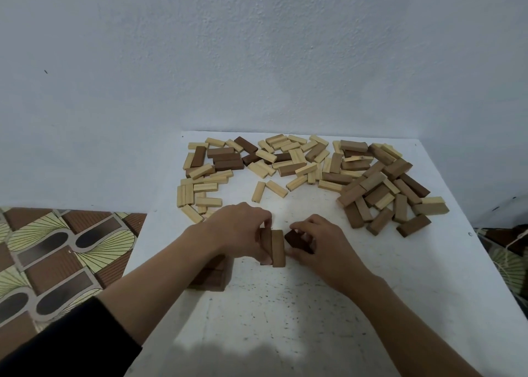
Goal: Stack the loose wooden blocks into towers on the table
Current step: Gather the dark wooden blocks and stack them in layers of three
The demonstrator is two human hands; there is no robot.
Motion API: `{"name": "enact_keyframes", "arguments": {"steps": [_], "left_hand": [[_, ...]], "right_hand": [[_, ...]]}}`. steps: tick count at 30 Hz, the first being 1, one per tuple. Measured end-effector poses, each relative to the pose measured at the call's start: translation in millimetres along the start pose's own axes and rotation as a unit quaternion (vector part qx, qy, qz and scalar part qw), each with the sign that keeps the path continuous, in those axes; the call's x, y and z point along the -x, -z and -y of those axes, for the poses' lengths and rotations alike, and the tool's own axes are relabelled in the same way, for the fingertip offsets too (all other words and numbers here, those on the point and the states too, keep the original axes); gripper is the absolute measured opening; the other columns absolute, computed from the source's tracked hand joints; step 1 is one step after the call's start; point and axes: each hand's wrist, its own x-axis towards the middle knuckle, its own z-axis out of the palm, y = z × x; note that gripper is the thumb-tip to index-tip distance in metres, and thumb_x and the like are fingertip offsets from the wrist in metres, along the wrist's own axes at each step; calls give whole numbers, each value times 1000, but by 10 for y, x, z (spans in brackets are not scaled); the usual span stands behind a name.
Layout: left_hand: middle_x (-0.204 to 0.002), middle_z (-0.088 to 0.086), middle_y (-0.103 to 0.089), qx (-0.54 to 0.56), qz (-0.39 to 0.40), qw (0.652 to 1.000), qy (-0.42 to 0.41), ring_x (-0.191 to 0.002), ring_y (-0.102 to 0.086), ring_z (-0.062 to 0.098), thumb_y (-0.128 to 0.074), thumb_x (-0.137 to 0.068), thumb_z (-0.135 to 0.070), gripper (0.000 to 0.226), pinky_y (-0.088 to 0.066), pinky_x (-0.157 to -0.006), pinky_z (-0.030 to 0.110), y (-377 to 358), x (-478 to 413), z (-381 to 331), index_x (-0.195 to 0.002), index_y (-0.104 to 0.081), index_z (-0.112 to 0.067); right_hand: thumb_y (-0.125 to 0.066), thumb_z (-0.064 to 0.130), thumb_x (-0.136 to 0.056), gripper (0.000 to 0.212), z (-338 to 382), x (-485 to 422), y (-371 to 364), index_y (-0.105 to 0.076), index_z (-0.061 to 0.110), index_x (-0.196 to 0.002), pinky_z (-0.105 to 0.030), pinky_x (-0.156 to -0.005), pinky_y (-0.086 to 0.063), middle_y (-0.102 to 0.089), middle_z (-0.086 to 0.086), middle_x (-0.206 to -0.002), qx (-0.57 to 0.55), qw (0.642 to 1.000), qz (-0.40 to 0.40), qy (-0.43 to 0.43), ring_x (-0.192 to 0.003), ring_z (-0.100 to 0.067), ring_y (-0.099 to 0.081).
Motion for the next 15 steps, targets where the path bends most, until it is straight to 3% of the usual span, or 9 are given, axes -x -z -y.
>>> {"name": "enact_keyframes", "arguments": {"steps": [7, 11, 15], "left_hand": [[-118, -9, -53, -25, -17, 999, -15, -103, -47, 10, -75, -74, -67, 75, -37, -80, 28, 2, 51, -20, -134, -50, -30], [-108, -7, -51, -89, -9, 995, -33, -96, -51, 13, -72, -70, -75, 74, -42, -82, 30, -46, 49, -119, -125, -55, -28], [-98, -6, -49, -46, 1, 998, -39, -92, -50, 14, -82, -70, -61, 60, -49, -82, 31, -37, 5, -162, -112, -59, -24]], "right_hand": [[-74, 39, -88, 41, -9, 28, 39, -68, 21, -125, -7, -69, -38, -58, 9, -100, -4, 998, -53, -28, -80, -2, -53], [-70, 38, -91, 38, 48, -50, -14, -69, 18, -123, -13, -75, -38, -64, 2, -106, 2, 997, -68, -40, -83, -8, -54], [-70, 37, -91, 40, 61, -92, 50, -68, 18, -127, -19, -80, -45, -64, 1, -113, -15, 999, -15, -39, -86, -7, -59]]}}
